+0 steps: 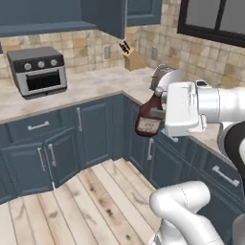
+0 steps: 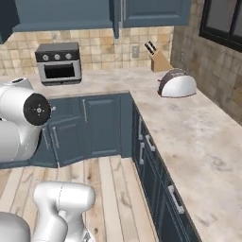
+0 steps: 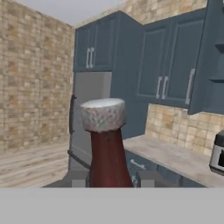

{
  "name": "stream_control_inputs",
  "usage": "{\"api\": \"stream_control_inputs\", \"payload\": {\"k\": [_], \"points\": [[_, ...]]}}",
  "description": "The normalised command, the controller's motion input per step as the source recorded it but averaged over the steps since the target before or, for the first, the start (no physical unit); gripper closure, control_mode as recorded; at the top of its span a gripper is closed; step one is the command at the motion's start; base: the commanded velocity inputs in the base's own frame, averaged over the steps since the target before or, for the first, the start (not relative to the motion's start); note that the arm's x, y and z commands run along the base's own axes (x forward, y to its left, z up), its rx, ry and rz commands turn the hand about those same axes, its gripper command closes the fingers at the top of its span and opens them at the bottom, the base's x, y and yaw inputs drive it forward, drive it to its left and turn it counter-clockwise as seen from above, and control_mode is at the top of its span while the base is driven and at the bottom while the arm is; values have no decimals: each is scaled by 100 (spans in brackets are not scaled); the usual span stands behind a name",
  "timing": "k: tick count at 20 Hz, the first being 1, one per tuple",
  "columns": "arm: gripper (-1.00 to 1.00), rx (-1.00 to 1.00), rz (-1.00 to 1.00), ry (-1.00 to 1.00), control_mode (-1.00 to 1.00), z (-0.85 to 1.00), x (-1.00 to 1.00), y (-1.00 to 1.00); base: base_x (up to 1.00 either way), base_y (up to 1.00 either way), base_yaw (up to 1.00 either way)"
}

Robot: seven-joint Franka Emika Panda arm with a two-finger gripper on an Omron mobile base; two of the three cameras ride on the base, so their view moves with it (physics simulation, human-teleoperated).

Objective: Collect the paprika, ketchup, and shaker from the cabinet and place them next to the stove.

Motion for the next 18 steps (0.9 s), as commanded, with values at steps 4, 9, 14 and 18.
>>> {"api": "stream_control_inputs", "payload": {"k": [4,9,14,18], "points": [[100,0,0,0,100,0,0,0,-84,-16,-40],[100,0,0,0,100,0,0,0,-70,-20,-45],[100,0,0,0,100,0,0,0,-28,-26,-49],[100,0,0,0,100,0,0,0,-9,-24,-48]]}}
